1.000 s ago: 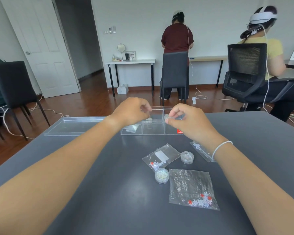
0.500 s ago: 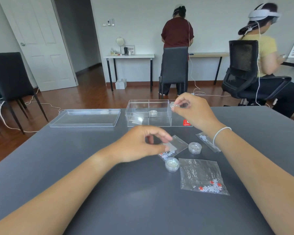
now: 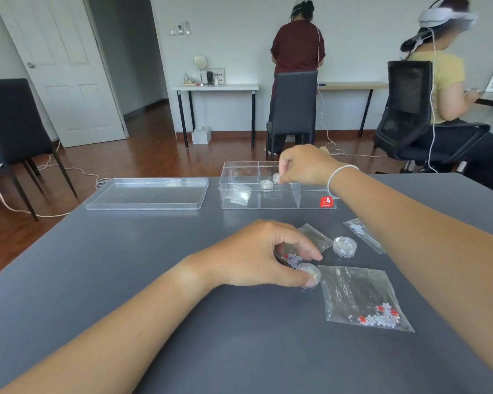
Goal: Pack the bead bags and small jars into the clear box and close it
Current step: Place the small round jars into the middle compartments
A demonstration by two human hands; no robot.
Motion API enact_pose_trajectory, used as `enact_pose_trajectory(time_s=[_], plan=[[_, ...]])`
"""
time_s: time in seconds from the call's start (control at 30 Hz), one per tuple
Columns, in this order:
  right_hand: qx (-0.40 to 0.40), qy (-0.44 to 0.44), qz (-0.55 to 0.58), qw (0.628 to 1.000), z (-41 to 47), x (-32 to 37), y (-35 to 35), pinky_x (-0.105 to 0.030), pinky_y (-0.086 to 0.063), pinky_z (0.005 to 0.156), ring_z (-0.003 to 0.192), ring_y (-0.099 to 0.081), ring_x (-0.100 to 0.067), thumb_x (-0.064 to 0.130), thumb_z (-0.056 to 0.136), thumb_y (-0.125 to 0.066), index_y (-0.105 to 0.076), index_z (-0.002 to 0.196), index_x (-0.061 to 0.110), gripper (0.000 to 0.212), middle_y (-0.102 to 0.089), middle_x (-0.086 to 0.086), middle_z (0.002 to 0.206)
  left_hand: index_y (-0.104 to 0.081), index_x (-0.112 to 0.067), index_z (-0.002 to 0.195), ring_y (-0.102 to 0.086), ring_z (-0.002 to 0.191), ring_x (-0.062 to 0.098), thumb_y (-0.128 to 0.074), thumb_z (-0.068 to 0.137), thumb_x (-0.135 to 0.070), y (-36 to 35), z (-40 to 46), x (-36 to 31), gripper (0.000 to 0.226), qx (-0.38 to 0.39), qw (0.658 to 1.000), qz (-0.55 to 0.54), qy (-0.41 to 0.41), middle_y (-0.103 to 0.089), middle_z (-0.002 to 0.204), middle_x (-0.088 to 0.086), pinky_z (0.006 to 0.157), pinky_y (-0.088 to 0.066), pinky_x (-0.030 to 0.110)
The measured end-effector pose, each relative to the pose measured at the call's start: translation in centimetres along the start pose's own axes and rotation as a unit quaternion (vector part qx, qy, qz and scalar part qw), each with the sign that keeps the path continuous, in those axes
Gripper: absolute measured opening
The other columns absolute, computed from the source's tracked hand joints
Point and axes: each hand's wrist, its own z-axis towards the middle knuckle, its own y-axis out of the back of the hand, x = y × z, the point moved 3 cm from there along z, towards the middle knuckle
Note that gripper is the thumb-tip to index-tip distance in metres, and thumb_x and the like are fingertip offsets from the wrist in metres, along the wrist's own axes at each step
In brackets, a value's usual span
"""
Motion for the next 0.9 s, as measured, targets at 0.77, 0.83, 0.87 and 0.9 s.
enact_pose_trajectory(time_s=[0.77, 0.83, 0.87, 0.9], plan=[[-0.063, 0.038, 0.003, 0.997, -1.5, 0.0, 0.9, -0.040, -0.025, 0.096, 0.098, -0.058, -0.021, 0.023, 0.081, -0.059, -0.065, 0.074, 0.023, 0.009, -0.071, 0.003, 0.095, -0.069, -0.030, 0.085, -0.051, 0.066, -0.001, -0.074, 0.071, -0.024, 0.4, 0.0, 0.5, 0.016, -0.017, 1.000, 0.017, -0.006, -0.060, 0.078, -0.019, 0.065, -0.041, 0.009], [-0.084, 0.054, 0.037, 0.994, -3.4, -0.1, 1.3, -0.041, -0.028, 0.100, 0.096, -0.059, -0.020, 0.024, 0.080, -0.059, -0.066, 0.074, 0.023, 0.009, -0.071, 0.004, 0.092, -0.069, -0.030, 0.084, -0.050, 0.066, 0.000, -0.075, 0.070, -0.022, 0.4, 0.0, 0.4, 0.017, -0.018, 1.000, 0.016, -0.005, -0.059, 0.075, -0.022, 0.066, -0.041, 0.010], [-0.093, 0.059, 0.056, 0.992, -4.4, -0.3, 1.5, -0.040, -0.033, 0.101, 0.094, -0.060, -0.019, 0.024, 0.080, -0.059, -0.066, 0.075, 0.023, 0.009, -0.071, 0.006, 0.090, -0.069, -0.030, 0.084, -0.050, 0.067, 0.001, -0.075, 0.070, -0.022, 0.4, 0.0, 0.4, 0.017, -0.018, 1.000, 0.016, -0.004, -0.059, 0.075, -0.024, 0.067, -0.041, 0.011], [-0.098, 0.060, 0.080, 0.990, -5.4, -0.6, 1.6, -0.038, -0.039, 0.097, 0.090, -0.061, -0.018, 0.024, 0.079, -0.060, -0.067, 0.074, 0.023, 0.008, -0.070, 0.009, 0.086, -0.069, -0.030, 0.084, -0.050, 0.068, 0.001, -0.075, 0.069, -0.022, 0.4, 0.0, 0.4, 0.018, -0.018, 1.000, 0.018, -0.004, -0.060, 0.075, -0.026, 0.069, -0.042, 0.013]])
